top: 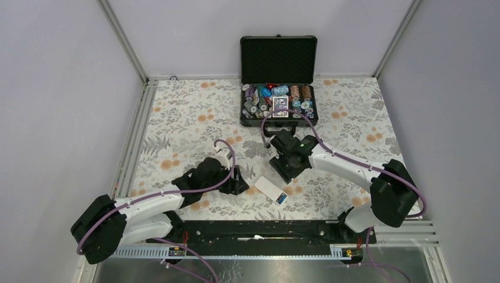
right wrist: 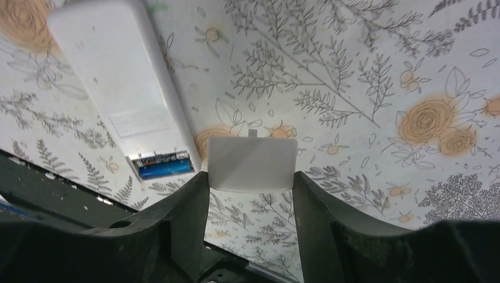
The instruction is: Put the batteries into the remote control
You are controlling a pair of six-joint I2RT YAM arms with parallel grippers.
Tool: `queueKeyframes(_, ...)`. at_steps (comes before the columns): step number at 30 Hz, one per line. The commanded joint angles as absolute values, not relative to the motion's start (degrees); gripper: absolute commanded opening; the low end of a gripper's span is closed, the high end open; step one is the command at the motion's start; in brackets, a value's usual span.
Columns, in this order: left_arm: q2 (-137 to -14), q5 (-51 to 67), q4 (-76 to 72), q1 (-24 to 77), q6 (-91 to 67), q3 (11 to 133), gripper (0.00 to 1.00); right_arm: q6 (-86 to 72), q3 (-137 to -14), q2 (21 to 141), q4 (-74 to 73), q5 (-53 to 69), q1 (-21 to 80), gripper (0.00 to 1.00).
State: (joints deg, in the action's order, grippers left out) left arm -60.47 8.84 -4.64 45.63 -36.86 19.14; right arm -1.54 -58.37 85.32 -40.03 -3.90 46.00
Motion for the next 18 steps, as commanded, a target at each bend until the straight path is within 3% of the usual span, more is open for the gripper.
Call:
queueKeyframes(1, -57.86, 9.08, -7.09, 45.17, -36.4, 18.3, 0.62, -0.41, -59.52, 83.91, -47.45, -3.11, 48.77, 0.41)
queueKeyframes(18, -52.13, 5.72, -4.14, 44.22, -36.15, 16.97, 0.62, -3.4, -63.66, 91.26, -53.21, -0.8, 56.09, 0.38)
